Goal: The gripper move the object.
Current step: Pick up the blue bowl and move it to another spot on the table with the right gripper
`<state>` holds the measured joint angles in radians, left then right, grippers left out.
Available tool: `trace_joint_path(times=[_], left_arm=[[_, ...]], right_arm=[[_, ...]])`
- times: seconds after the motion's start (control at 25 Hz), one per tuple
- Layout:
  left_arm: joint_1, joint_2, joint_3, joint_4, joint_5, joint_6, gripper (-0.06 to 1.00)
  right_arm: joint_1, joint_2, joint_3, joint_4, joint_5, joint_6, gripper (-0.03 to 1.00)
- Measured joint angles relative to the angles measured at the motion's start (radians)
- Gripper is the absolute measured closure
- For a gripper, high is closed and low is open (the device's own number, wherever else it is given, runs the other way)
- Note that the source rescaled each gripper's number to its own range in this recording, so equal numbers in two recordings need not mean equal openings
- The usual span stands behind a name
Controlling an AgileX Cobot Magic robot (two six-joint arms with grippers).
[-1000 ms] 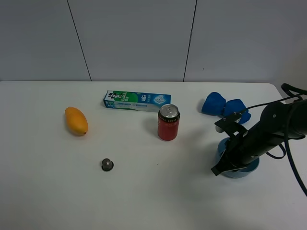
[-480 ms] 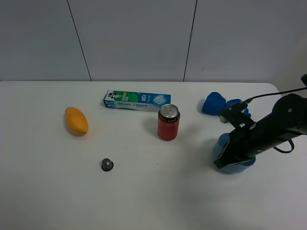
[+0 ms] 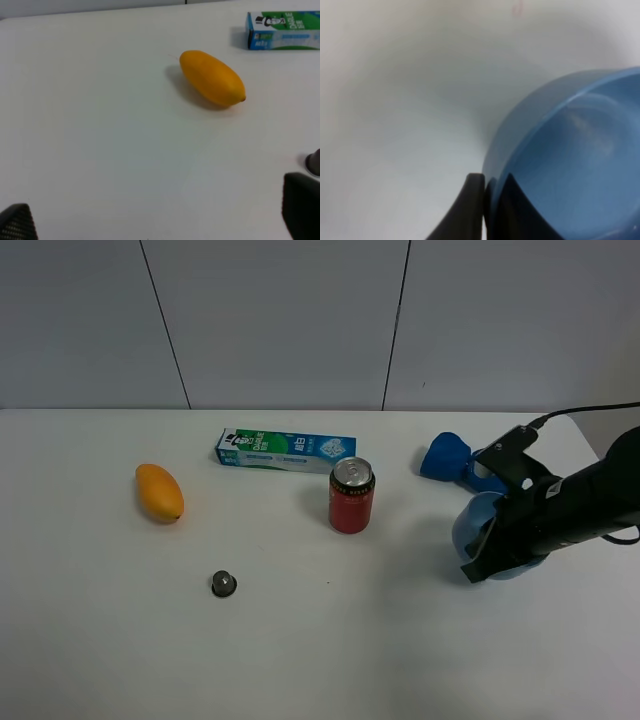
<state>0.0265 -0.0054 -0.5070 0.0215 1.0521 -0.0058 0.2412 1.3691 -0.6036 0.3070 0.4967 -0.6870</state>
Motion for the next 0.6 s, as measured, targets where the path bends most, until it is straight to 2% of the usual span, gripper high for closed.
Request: trace_joint_path(times=[0.24,0.44,0.6], left_arm=[[0.000,0.000,0.000,0.000,0.000,0.000,-0.06],[0.000,0.000,0.000,0.000,0.000,0.000,-0.06],[0.000,0.000,0.000,0.000,0.000,0.000,-0.06]], right_arm=[[0.000,-0.053,-0.024,-0.089,-0.028,0.037,0.97],[-0.017,-0.061,-0.181,-0.156,-0.024,0.124,0.97],[-0.072,-0.043,-0.316,-0.198,-0.011,0.129,0.97]])
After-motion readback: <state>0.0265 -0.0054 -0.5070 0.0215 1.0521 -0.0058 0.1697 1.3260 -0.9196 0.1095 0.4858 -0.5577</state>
